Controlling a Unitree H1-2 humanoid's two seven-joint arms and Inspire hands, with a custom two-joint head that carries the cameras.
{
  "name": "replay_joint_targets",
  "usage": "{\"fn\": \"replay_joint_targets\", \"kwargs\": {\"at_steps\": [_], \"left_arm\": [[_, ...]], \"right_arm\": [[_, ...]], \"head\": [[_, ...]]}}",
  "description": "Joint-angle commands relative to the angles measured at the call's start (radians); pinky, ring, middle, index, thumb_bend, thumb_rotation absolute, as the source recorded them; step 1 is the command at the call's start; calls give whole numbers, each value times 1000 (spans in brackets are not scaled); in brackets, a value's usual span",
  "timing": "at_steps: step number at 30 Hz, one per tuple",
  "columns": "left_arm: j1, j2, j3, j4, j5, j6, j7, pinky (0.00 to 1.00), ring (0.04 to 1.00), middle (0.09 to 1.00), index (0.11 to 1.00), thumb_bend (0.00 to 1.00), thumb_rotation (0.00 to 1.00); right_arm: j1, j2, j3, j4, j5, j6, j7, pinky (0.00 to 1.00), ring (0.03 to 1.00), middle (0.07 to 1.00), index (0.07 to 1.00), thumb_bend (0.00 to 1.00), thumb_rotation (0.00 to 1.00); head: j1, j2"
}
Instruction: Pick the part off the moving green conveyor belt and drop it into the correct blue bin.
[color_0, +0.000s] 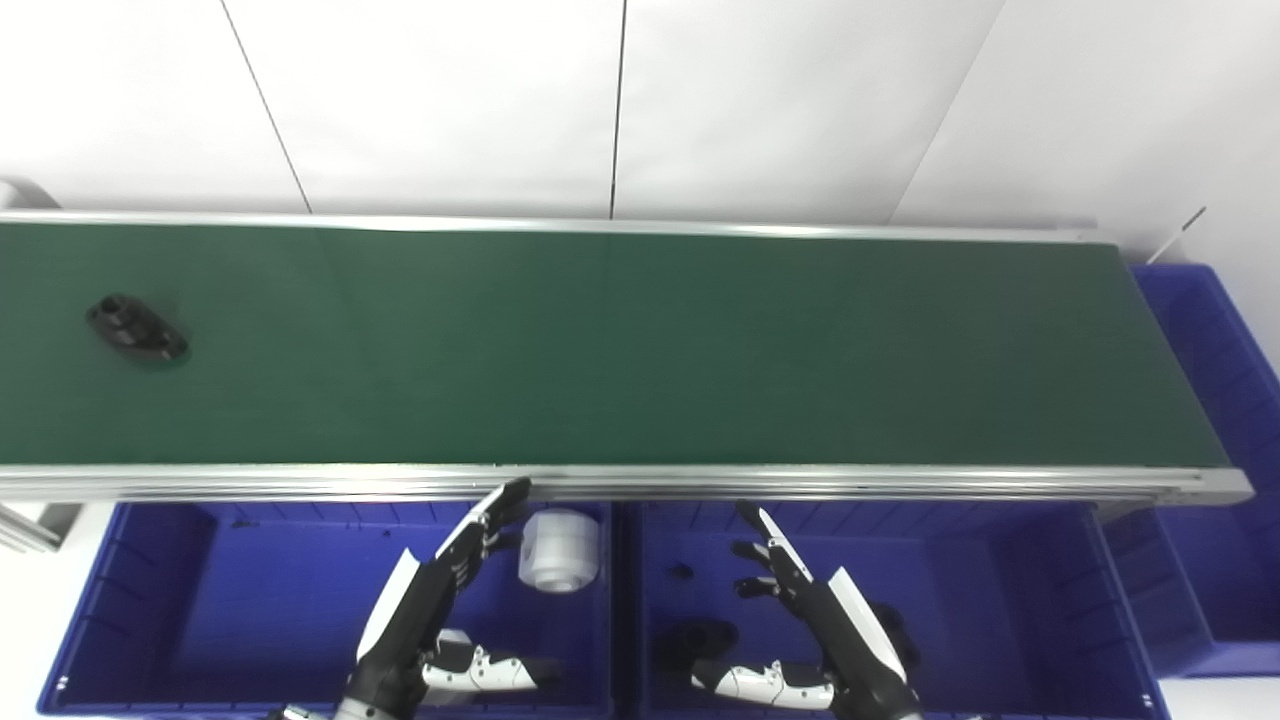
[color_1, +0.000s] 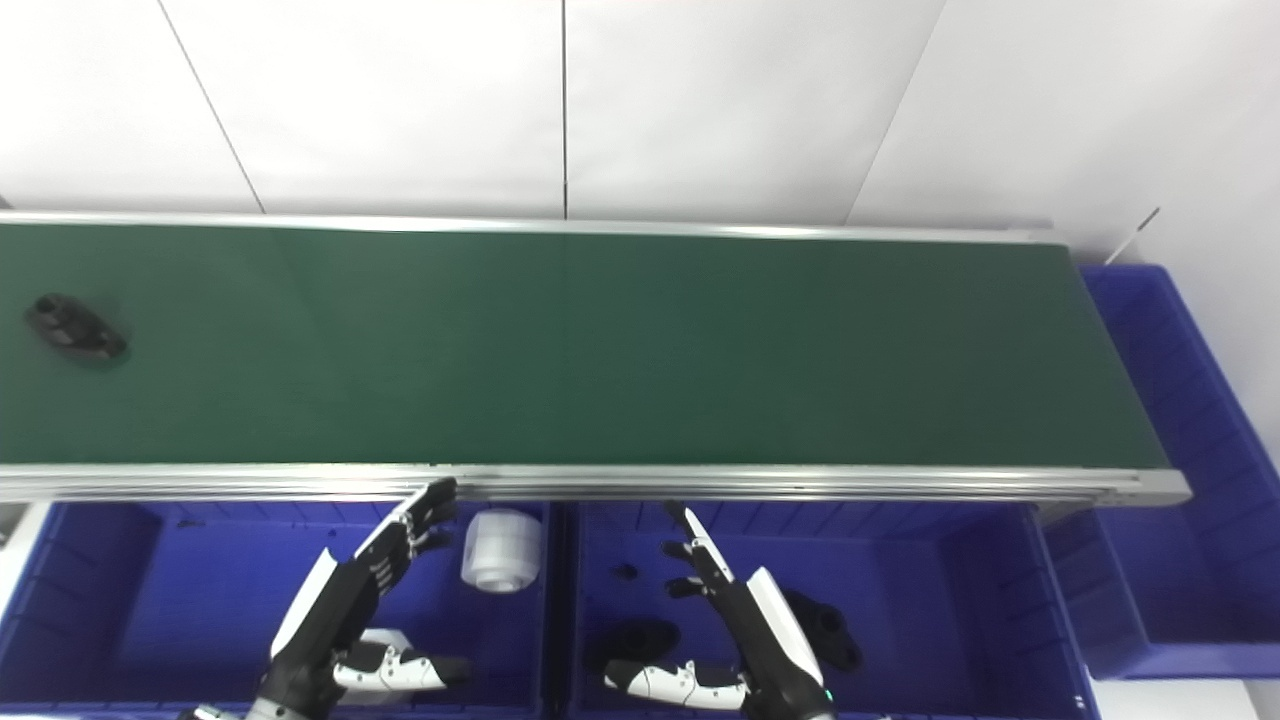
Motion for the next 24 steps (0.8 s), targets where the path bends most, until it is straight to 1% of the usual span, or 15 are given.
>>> {"fn": "replay_joint_targets", "kwargs": {"at_steps": [1, 5, 8, 9, 11, 12, 15, 18, 21, 24], "left_arm": [[-8, -8, 9, -26, 20, -15, -14, 911, 940, 953, 928, 907, 406], [-13, -16, 20, -16, 22, -12, -36, 898, 943, 960, 939, 894, 425], [-9, -25, 30, -13, 9, -11, -51, 898, 937, 953, 936, 891, 411], [-9, -27, 32, -10, -2, -14, -57, 897, 936, 953, 936, 889, 408], [-8, -31, 36, -5, -12, -17, -64, 870, 927, 952, 933, 880, 387], [-8, -33, 38, -4, -13, -18, -66, 853, 923, 953, 932, 869, 374], [-6, -41, 46, -2, -17, -16, -74, 837, 917, 951, 923, 857, 347], [-3, -47, 55, -4, -20, -13, -85, 831, 914, 952, 922, 852, 337], [-3, -51, 61, 1, -21, -17, -92, 831, 913, 950, 920, 847, 330], [-4, -53, 66, 5, -11, -19, -94, 819, 907, 946, 915, 845, 331]], "right_arm": [[-7, -3, 0, -31, 19, 6, 6, 774, 926, 1000, 1000, 860, 420], [-15, -8, 1, -20, 35, 3, 20, 800, 939, 1000, 1000, 867, 415], [-18, -8, -1, -16, 45, 4, 26, 810, 944, 1000, 1000, 854, 390], [-19, -6, -3, -16, 51, 13, 27, 811, 945, 1000, 1000, 853, 387], [-20, -1, -6, -15, 55, 24, 25, 820, 947, 1000, 1000, 843, 357], [-21, 2, -8, -14, 54, 27, 23, 814, 944, 1000, 1000, 826, 320], [-24, 10, -11, -6, 35, 18, 3, 786, 926, 992, 1000, 810, 284], [-26, 17, -13, -2, 23, 18, -10, 755, 902, 975, 1000, 816, 264], [-26, 25, -15, 2, 38, 5, -14, 739, 888, 964, 1000, 805, 232], [-26, 31, -18, 2, 50, 5, -14, 729, 877, 954, 1000, 799, 237]], "head": [[1, -1], [-2, -4], [-2, -4], [-2, -12], [-3, -13], [-3, -13], [-3, -14], [-4, -16], [-4, -17], [-4, -20]]}}
